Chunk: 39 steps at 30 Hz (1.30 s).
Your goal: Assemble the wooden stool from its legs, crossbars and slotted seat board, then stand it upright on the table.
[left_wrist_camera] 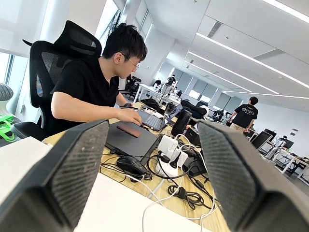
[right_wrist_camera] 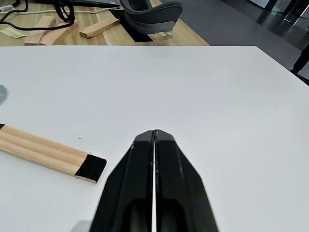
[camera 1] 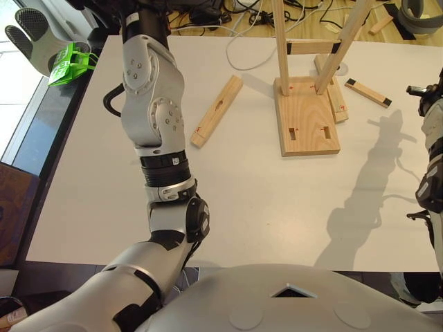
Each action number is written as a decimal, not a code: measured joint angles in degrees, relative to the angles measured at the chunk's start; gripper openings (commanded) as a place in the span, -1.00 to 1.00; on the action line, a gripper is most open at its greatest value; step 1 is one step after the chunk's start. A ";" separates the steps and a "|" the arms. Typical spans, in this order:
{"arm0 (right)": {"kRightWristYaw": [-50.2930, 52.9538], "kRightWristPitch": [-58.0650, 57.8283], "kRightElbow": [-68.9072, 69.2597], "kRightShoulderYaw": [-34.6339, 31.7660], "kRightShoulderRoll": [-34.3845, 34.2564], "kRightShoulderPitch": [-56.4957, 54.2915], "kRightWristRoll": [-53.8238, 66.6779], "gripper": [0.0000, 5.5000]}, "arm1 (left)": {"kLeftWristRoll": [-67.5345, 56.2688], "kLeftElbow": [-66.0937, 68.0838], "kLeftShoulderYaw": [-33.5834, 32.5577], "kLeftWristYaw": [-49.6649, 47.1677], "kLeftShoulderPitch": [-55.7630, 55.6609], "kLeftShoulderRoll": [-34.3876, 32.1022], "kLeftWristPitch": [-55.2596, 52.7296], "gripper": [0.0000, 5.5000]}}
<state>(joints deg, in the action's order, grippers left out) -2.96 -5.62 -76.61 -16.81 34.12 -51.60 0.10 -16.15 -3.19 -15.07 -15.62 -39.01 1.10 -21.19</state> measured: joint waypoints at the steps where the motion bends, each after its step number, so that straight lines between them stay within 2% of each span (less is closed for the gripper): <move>1: -0.11 0.13 0.06 0.32 -0.11 0.00 -0.14 -0.99 | 0.01 0.00 0.00 0.00 0.00 0.00 0.00 0.23; 8: -1.21 0.49 0.24 2.09 -0.68 -0.33 -1.10 -0.99 | 0.40 -0.25 -0.01 -0.54 0.46 0.09 0.01 0.23; 39: 1.94 0.91 0.23 1.93 -0.35 -0.30 -1.01 -0.99 | 0.42 -0.29 0.03 -0.49 0.42 0.09 0.00 0.23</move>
<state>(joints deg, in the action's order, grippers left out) -1.02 -4.71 -76.38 -14.87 33.77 -51.90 -0.91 -15.73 -3.47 -15.04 -16.11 -38.58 1.19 -21.19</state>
